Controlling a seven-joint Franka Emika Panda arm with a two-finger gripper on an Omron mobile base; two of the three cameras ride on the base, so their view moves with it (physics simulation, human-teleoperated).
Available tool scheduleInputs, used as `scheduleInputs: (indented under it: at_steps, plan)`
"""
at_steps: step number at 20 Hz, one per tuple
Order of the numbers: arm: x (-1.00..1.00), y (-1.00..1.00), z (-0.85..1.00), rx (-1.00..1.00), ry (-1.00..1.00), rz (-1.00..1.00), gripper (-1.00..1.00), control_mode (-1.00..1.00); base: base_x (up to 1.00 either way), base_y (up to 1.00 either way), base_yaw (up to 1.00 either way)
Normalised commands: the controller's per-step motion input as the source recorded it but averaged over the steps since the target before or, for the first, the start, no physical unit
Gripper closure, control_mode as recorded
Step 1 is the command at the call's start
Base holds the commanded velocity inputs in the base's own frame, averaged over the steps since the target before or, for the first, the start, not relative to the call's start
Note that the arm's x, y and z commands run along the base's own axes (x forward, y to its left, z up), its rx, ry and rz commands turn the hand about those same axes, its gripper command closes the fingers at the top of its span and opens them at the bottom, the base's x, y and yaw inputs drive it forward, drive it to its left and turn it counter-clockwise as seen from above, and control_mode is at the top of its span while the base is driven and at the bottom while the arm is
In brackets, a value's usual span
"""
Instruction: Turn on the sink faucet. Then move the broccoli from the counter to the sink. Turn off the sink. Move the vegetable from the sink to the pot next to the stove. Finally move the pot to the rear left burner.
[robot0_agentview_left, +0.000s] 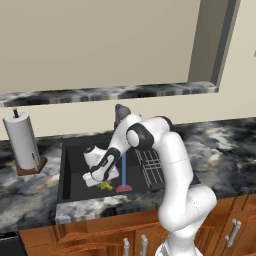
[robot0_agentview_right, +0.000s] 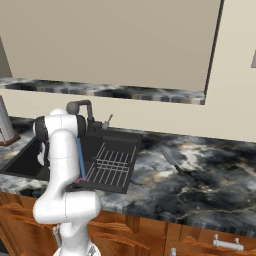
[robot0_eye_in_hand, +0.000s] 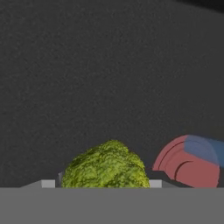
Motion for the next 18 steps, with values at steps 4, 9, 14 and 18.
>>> scheduleInputs:
  at_steps: [4, 9, 14, 18]
  plan:
    - [0.04, 0.01, -0.10, 0.00, 0.00, 0.00, 1.00, -1.00, 0.00, 0.00, 0.00]
    - [0.04, 0.00, -0.11, 0.00, 0.00, 0.00, 1.00, -1.00, 0.00, 0.00, 0.00]
    - [0.01, 0.00, -0.13, 0.00, 0.00, 0.00, 1.00, -1.00, 0.00, 0.00, 0.00]
    - [0.01, 0.00, -0.12, 0.00, 0.00, 0.00, 1.00, -1.00, 0.00, 0.00, 0.00]
